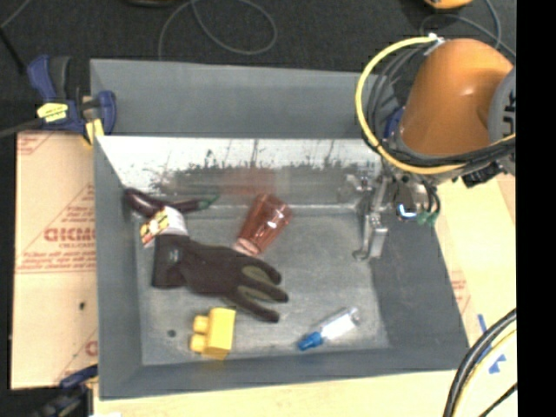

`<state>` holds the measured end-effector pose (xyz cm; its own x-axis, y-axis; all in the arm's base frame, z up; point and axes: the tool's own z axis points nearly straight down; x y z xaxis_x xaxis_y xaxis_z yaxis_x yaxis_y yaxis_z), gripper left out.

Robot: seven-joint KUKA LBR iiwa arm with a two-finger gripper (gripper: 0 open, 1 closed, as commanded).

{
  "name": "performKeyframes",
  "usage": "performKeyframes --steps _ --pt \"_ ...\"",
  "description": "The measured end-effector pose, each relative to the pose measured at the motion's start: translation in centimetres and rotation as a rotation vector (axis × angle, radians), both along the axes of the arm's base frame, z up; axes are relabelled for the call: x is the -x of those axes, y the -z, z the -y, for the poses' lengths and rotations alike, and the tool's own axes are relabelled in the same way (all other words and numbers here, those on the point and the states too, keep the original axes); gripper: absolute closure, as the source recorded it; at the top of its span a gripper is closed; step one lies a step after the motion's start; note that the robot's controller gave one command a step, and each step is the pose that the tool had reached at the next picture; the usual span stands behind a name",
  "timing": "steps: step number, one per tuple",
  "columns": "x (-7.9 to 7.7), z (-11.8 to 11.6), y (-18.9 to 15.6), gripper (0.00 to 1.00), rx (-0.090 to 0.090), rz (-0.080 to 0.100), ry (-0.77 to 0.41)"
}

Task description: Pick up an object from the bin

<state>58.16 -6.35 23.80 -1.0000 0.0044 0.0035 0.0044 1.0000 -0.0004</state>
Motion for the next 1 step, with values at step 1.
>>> performKeyframes --steps 1 --pt "-0.08 -0.01 -0.46 0.0 0.001 0.007 -0.001"
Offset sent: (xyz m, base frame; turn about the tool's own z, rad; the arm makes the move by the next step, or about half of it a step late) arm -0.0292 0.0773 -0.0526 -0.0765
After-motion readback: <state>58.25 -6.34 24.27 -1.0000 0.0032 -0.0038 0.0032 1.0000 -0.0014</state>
